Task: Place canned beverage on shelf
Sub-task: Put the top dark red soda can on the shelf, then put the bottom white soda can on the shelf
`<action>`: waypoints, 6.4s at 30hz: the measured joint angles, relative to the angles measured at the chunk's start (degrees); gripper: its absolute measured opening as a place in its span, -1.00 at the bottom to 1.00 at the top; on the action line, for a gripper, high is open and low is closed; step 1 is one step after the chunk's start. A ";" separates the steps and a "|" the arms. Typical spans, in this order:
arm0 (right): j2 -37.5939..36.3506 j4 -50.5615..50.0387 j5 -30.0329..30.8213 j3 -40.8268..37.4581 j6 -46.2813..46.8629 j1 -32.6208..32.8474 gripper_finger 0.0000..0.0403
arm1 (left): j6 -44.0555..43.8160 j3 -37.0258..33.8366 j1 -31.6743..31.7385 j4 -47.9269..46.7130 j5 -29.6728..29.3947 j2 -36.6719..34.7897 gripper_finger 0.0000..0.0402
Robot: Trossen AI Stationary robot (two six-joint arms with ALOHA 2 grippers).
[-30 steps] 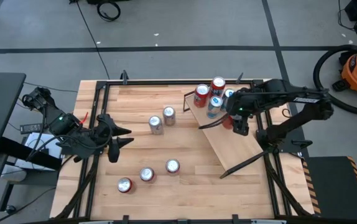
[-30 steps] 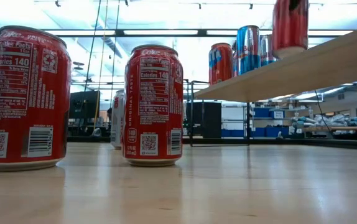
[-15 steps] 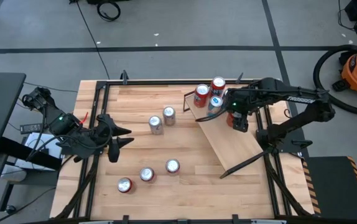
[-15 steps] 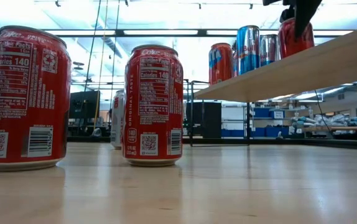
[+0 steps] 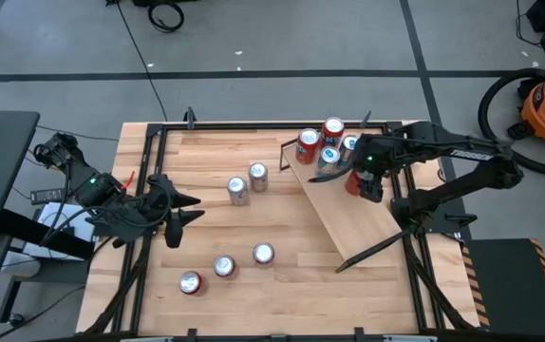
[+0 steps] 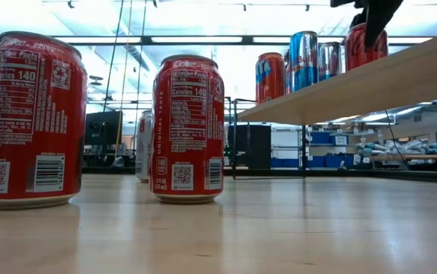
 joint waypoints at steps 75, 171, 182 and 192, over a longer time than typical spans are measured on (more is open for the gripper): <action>-0.10 -3.97 2.92 0.37 9.40 20.01 -0.19 | -0.48 -0.01 0.00 -0.25 0.05 0.00 -0.08; 19.63 18.73 1.45 21.89 -0.27 20.13 -0.05 | 10.40 0.01 45.33 10.92 39.16 24.83 0.76; 18.39 19.05 1.43 21.87 -3.46 18.83 -0.05 | 10.89 0.20 49.09 11.18 36.53 31.45 0.93; 18.37 19.78 1.49 21.87 -2.35 19.29 -0.05 | 8.87 0.09 48.19 11.50 38.44 30.99 0.93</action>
